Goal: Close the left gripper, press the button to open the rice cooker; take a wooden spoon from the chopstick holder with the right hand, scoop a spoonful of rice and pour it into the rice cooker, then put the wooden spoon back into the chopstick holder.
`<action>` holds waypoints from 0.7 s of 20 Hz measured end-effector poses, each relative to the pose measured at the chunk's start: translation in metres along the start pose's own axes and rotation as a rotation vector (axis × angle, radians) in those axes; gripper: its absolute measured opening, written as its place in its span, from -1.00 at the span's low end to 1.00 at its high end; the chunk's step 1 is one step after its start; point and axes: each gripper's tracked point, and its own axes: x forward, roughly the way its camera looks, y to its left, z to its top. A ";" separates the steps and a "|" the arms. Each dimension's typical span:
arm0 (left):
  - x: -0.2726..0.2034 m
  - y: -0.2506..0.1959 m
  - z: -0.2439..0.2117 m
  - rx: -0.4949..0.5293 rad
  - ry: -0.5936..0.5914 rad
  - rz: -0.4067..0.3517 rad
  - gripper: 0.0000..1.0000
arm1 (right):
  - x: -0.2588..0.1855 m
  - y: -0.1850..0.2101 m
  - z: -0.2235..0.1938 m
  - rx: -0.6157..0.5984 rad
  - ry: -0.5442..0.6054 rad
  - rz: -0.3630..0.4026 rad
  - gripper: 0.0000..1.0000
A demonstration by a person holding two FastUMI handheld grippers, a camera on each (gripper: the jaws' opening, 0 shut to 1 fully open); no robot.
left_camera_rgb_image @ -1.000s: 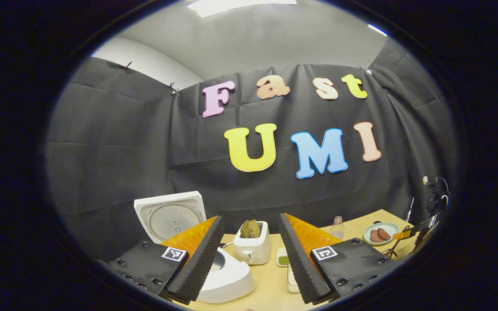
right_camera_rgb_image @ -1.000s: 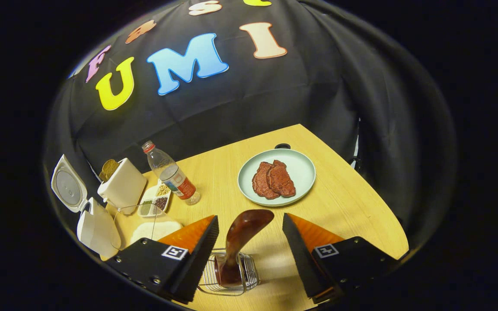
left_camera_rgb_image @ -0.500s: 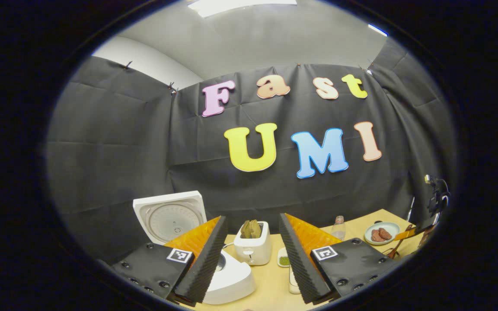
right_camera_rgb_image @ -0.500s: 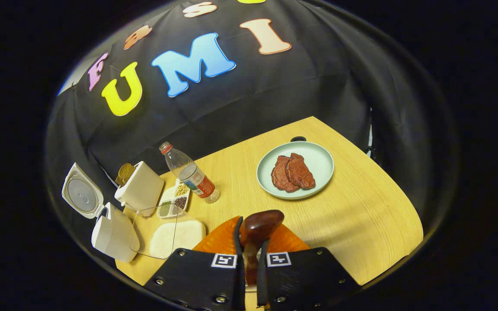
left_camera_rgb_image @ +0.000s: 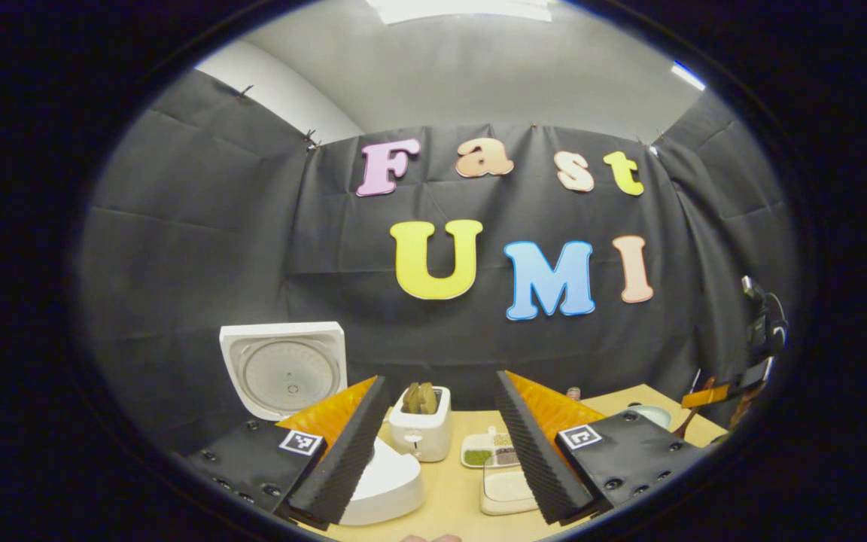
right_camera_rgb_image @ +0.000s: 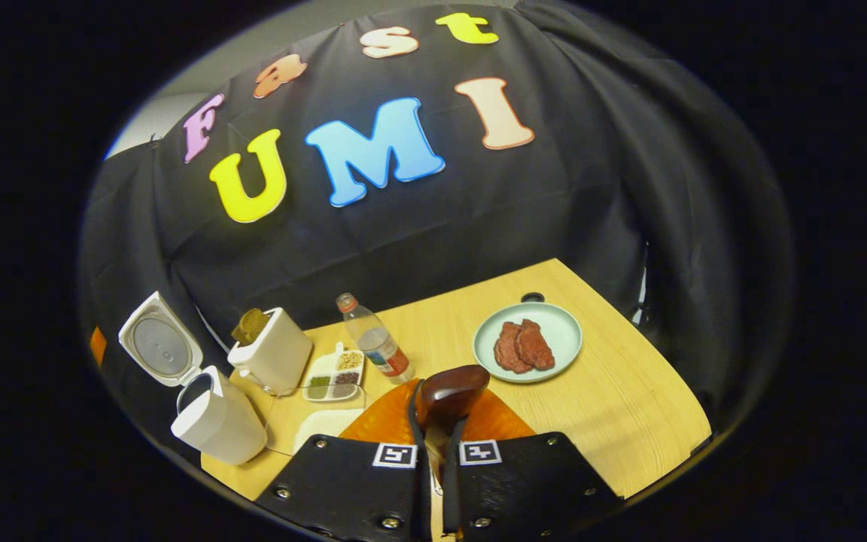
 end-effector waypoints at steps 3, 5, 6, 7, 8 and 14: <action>-0.004 0.012 -0.005 0.008 0.004 -0.001 0.96 | -0.005 0.045 0.020 -0.036 -0.045 0.079 -0.87; -0.005 0.022 -0.003 -0.007 -0.001 0.002 0.96 | 0.000 0.074 0.025 -0.046 -0.053 0.125 -0.87; -0.006 0.026 -0.004 -0.013 -0.004 0.005 0.96 | 0.005 0.086 0.024 -0.055 -0.054 0.137 -0.87; -0.008 0.032 -0.004 -0.013 -0.008 0.010 1.00 | 0.010 0.098 0.022 -0.070 -0.053 0.153 -0.87; -0.008 0.037 -0.004 -0.011 -0.006 0.011 0.97 | 0.016 0.110 0.019 -0.082 -0.049 0.167 -0.87; -0.012 0.055 -0.020 -0.010 0.036 -0.017 1.00 | 0.062 0.147 -0.017 -0.104 0.002 0.180 -0.88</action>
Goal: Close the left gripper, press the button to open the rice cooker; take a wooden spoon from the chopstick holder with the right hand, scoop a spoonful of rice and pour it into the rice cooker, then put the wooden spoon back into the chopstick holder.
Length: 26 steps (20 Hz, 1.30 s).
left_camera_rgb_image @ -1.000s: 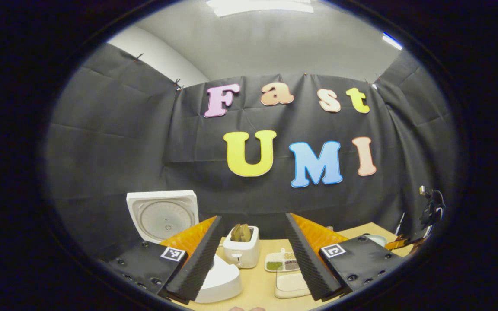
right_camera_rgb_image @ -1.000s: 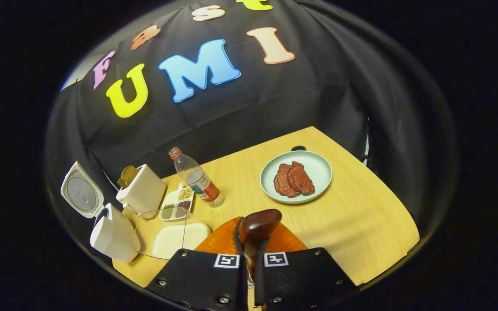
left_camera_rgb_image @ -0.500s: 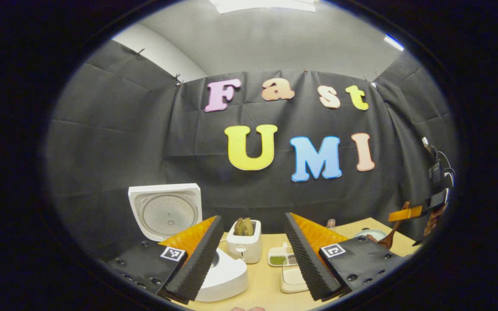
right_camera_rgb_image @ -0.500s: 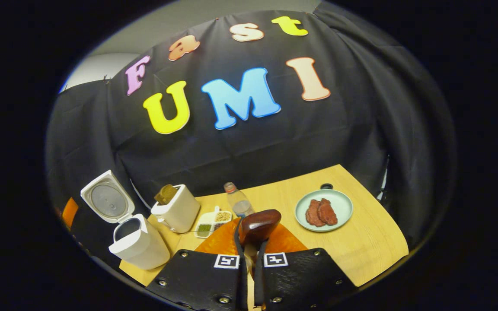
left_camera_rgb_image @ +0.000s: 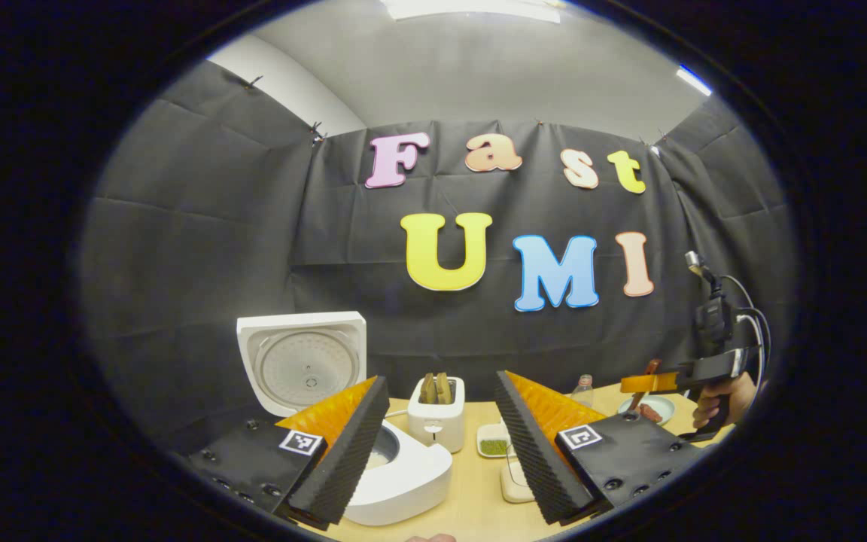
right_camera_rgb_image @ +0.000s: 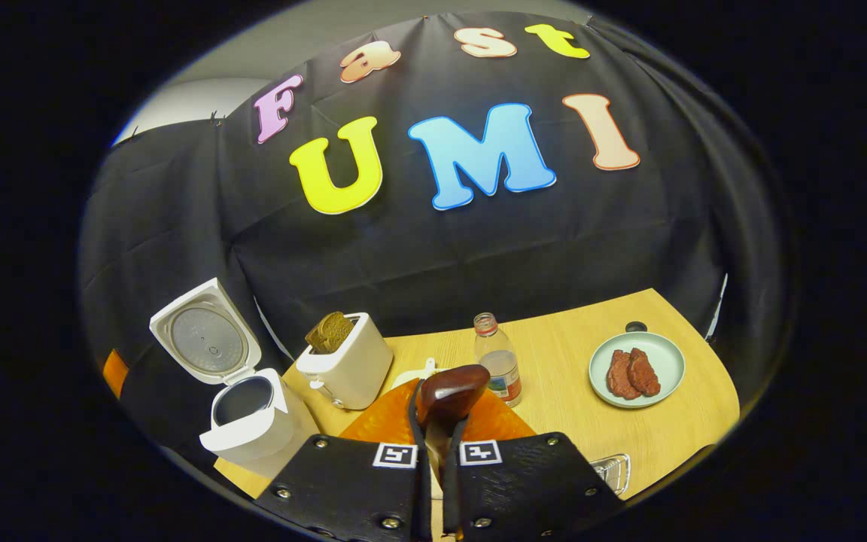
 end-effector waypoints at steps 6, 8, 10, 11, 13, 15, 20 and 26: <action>-0.003 0.013 -0.016 0.004 0.028 -0.020 0.96 | 0.060 0.008 -0.046 0.007 0.065 -0.043 -0.87; -0.001 0.021 -0.020 0.004 0.035 -0.024 0.97 | 0.074 0.009 -0.056 0.003 0.074 -0.058 -0.88; 0.003 0.026 -0.023 0.010 0.041 -0.024 0.97 | 0.088 0.009 -0.066 -0.008 0.078 -0.074 -0.87; 0.005 0.029 -0.025 0.011 0.044 -0.025 0.97 | 0.094 0.009 -0.073 -0.021 0.086 -0.084 -0.87; 0.006 0.034 -0.029 0.013 0.047 -0.025 0.97 | 0.103 0.015 -0.092 -0.031 0.112 -0.082 -0.88; 0.008 0.042 -0.041 0.010 0.071 -0.015 0.96 | 0.107 0.022 -0.097 -0.024 0.112 -0.062 -0.87; 0.004 0.052 -0.050 -0.024 0.095 0.016 0.97 | 0.098 0.048 -0.104 0.117 0.150 0.031 -0.86; 0.006 0.051 -0.047 -0.022 0.088 0.015 0.96 | 0.089 0.015 -0.096 0.494 0.149 0.057 -0.87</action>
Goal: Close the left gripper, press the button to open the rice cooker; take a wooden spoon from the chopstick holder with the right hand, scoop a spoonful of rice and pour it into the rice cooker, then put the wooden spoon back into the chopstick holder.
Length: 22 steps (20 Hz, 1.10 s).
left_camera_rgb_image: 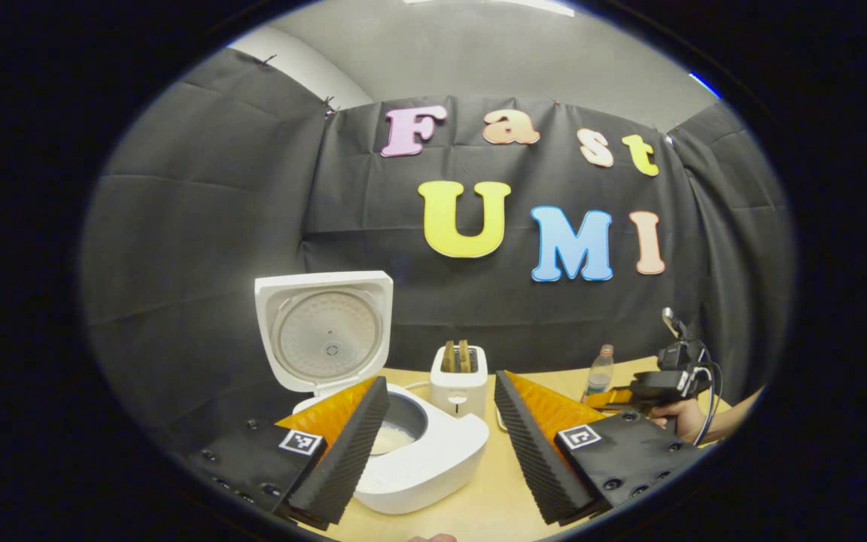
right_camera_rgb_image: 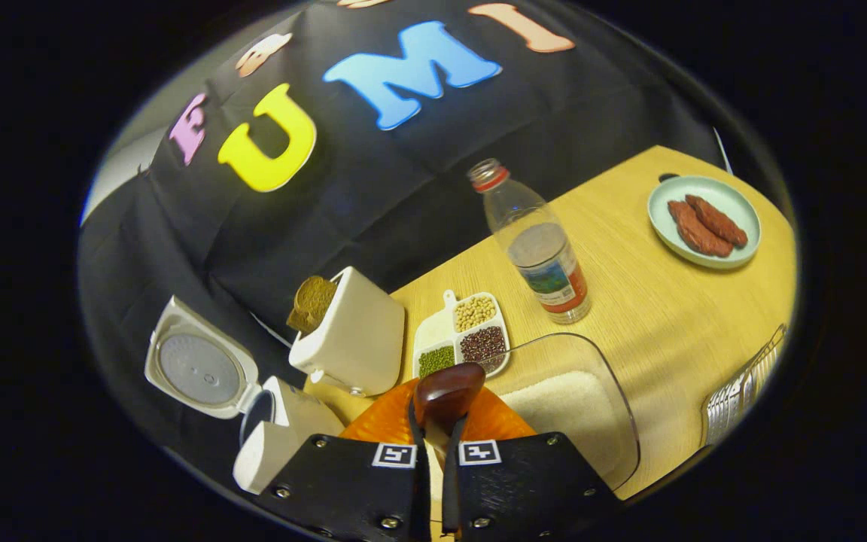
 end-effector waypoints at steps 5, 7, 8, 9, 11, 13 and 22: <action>-0.002 -0.003 0.008 -0.008 -0.015 -0.012 0.96 | -0.024 -0.018 0.041 0.205 -0.061 0.041 -0.87; -0.003 -0.005 0.010 -0.003 -0.019 -0.025 0.96 | -0.039 -0.014 0.056 0.239 -0.090 0.070 -0.87; -0.003 -0.006 0.010 -0.001 -0.018 -0.037 0.96 | -0.044 -0.010 0.063 0.270 -0.104 0.092 -0.88; -0.004 -0.006 0.011 0.001 -0.018 -0.043 0.96 | -0.048 -0.007 0.067 0.302 -0.118 0.111 -0.88; -0.003 -0.008 0.010 -0.004 -0.013 -0.060 0.95 | -0.057 -0.001 0.077 0.364 -0.133 0.146 -0.88; -0.004 -0.009 0.012 -0.009 -0.016 -0.068 0.96 | -0.065 0.012 0.086 0.411 -0.134 0.180 -0.88; -0.007 -0.011 0.022 -0.016 -0.069 -0.128 0.96 | -0.084 0.093 0.095 0.423 -0.131 0.304 -0.88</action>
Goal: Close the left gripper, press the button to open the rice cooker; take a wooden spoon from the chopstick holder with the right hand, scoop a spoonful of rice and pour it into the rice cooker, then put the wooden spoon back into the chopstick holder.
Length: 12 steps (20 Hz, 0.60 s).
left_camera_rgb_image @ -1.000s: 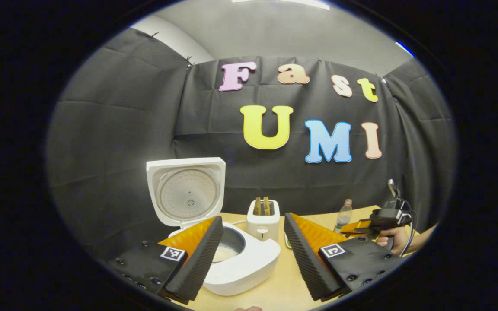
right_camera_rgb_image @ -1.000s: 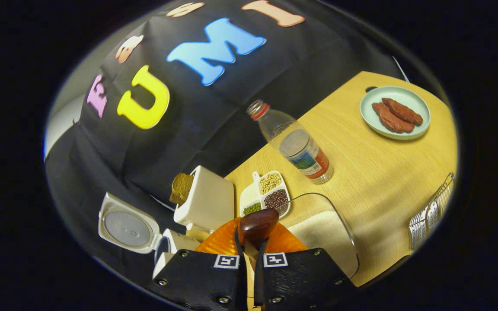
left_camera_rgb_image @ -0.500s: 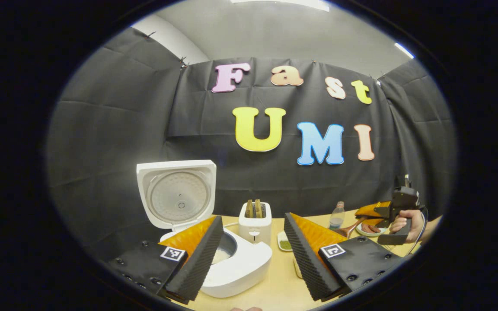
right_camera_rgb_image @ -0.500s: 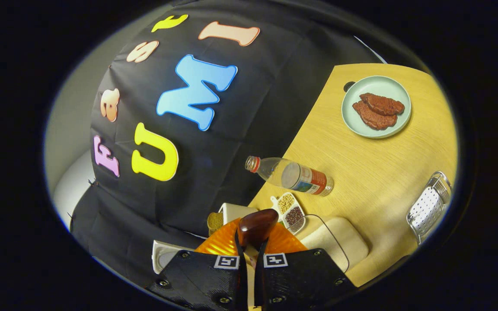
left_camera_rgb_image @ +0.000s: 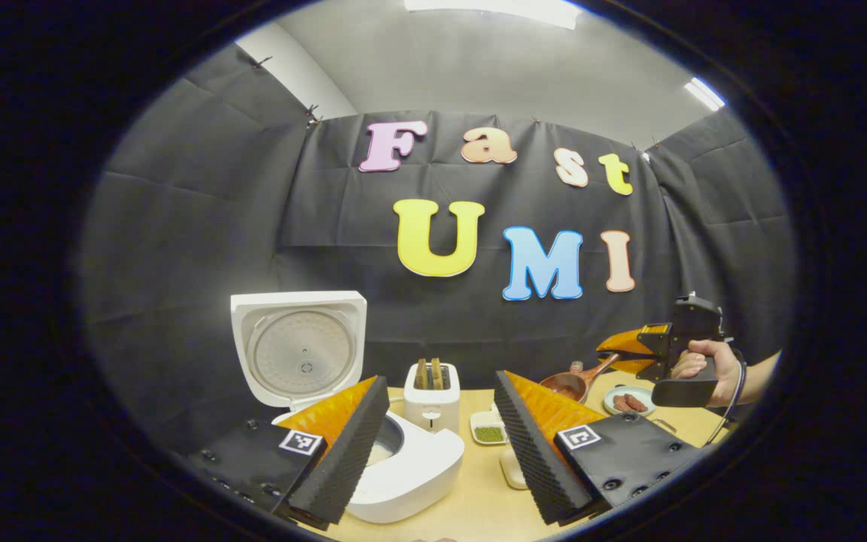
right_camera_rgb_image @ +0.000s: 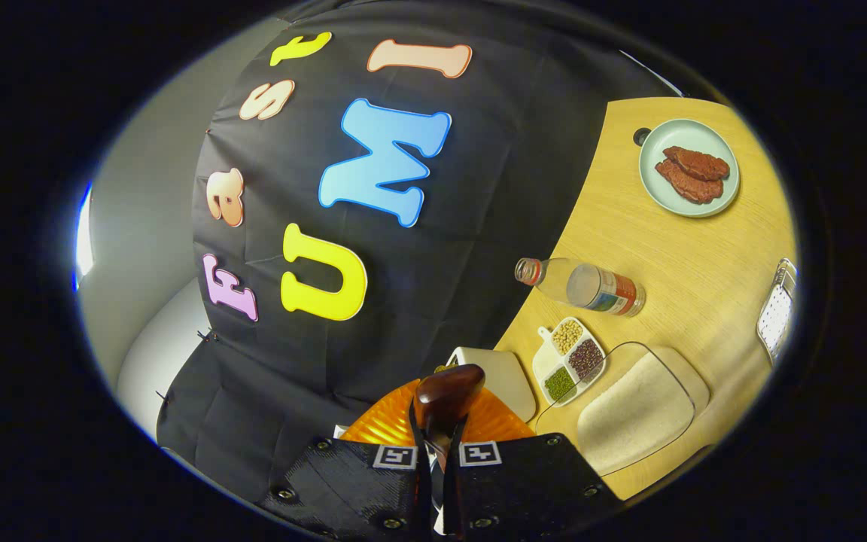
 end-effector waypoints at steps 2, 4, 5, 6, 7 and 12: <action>-0.002 0.010 0.001 -0.005 -0.004 0.002 0.95 | 0.004 0.009 -0.011 0.002 0.017 0.011 -0.89; -0.005 0.019 0.002 -0.016 -0.007 0.008 0.95 | 0.008 0.018 -0.022 0.011 0.031 0.019 -0.87; -0.008 0.020 0.001 -0.027 -0.007 0.001 0.95 | 0.012 0.023 -0.027 0.006 0.037 0.022 -0.88; -0.009 0.022 0.000 -0.036 -0.007 -0.009 0.95 | 0.015 0.028 -0.031 -0.002 0.045 0.024 -0.88; -0.011 0.025 0.001 -0.039 -0.011 -0.010 0.95 | 0.020 0.033 -0.036 -0.015 0.051 0.029 -0.88; -0.014 0.048 -0.005 -0.013 -0.008 0.005 0.95 | 0.044 0.055 -0.061 -0.113 0.090 0.040 -0.88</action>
